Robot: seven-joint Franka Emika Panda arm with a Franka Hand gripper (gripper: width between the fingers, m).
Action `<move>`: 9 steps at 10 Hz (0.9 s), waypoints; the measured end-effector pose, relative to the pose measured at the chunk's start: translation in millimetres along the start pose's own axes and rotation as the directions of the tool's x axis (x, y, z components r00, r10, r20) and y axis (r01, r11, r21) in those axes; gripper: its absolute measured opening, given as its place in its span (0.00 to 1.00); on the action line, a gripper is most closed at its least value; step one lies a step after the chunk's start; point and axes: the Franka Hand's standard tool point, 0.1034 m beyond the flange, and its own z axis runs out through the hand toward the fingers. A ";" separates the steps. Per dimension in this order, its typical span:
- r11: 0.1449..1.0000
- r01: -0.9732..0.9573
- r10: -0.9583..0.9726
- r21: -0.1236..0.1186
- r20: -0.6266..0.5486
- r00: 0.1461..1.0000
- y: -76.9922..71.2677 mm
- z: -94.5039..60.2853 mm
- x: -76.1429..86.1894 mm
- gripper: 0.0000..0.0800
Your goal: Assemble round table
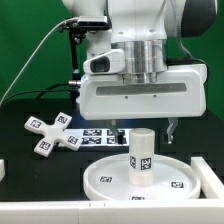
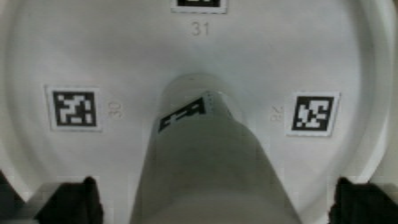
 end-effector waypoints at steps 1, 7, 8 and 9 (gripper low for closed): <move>0.998 0.057 -0.057 -0.004 0.002 0.998 2.0 0.6 -0.1 0.81; 0.954 0.296 -0.297 -0.041 -0.017 0.955 5.9 0.1 4.2 0.69; 0.968 0.248 -0.249 -0.039 -0.019 0.968 5.8 0.3 4.0 0.52; 0.984 0.173 -0.174 -0.038 -0.021 0.985 5.9 0.7 3.8 0.52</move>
Offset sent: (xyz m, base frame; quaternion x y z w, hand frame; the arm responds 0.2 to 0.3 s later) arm 0.0038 0.0163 0.0028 -0.0416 -0.0021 -0.3680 0.9289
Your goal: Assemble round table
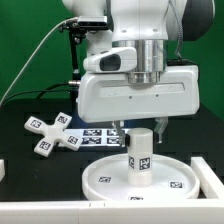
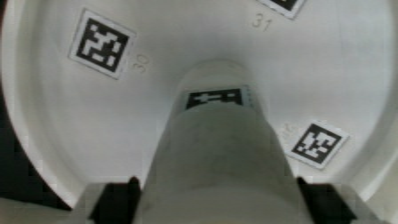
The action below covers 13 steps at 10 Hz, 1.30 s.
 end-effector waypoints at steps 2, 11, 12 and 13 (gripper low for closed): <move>0.989 -0.150 0.150 0.000 0.000 0.989 -0.8 0.2 0.1 0.51; 0.231 -0.973 0.970 -0.006 0.074 0.229 -2.0 1.6 -3.0 0.51; 0.111 -0.994 0.990 -0.006 0.087 0.110 -2.0 1.6 -3.4 0.51; 0.013 -1.000 0.995 -0.009 0.097 0.012 -2.3 1.7 -3.5 0.51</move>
Offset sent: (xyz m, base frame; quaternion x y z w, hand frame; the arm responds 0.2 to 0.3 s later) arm -0.0024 0.0096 -0.0025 -0.0335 0.0194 0.2479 0.9680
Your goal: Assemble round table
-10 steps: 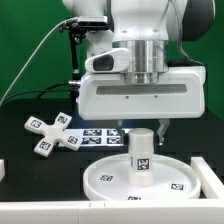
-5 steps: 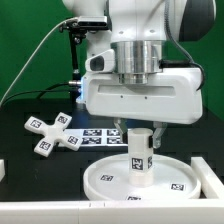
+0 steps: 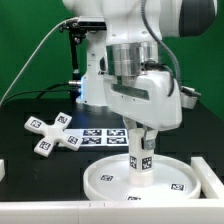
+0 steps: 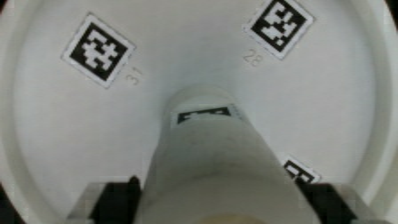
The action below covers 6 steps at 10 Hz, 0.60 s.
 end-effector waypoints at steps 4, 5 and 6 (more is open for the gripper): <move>1.000 0.022 -0.022 -0.018 0.014 1.000 0.7 -0.1 -3.3 0.60; 0.984 0.179 -0.179 -0.015 0.015 0.984 -0.4 -1.6 -4.3 0.77; 0.931 0.364 -0.364 -0.020 0.011 0.932 -0.4 -1.3 -7.4 0.77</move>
Offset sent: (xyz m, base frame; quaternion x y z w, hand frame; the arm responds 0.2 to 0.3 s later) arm 0.0000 0.0000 0.0000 0.0000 0.0000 0.0000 1.0000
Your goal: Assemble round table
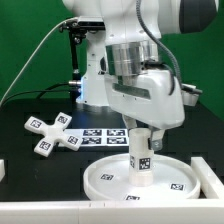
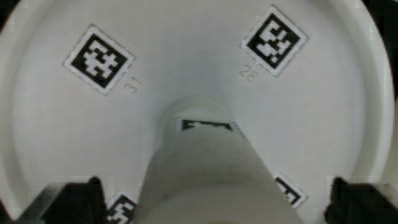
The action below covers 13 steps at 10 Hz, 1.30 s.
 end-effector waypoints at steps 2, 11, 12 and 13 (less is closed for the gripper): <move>0.976 0.217 -0.217 -0.009 -0.003 0.976 -0.5 0.6 -2.0 0.80; 0.419 0.903 -0.908 -0.093 -0.064 0.414 1.6 2.1 5.3 0.81; 0.403 0.911 -0.915 -0.090 -0.062 0.399 0.0 2.8 1.0 0.81; 0.418 0.904 -0.908 -0.089 -0.063 0.414 0.3 3.2 1.3 0.81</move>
Offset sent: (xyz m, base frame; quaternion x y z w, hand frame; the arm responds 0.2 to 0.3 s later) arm 0.0000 0.0000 0.0000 0.0000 0.0000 -0.1938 0.9810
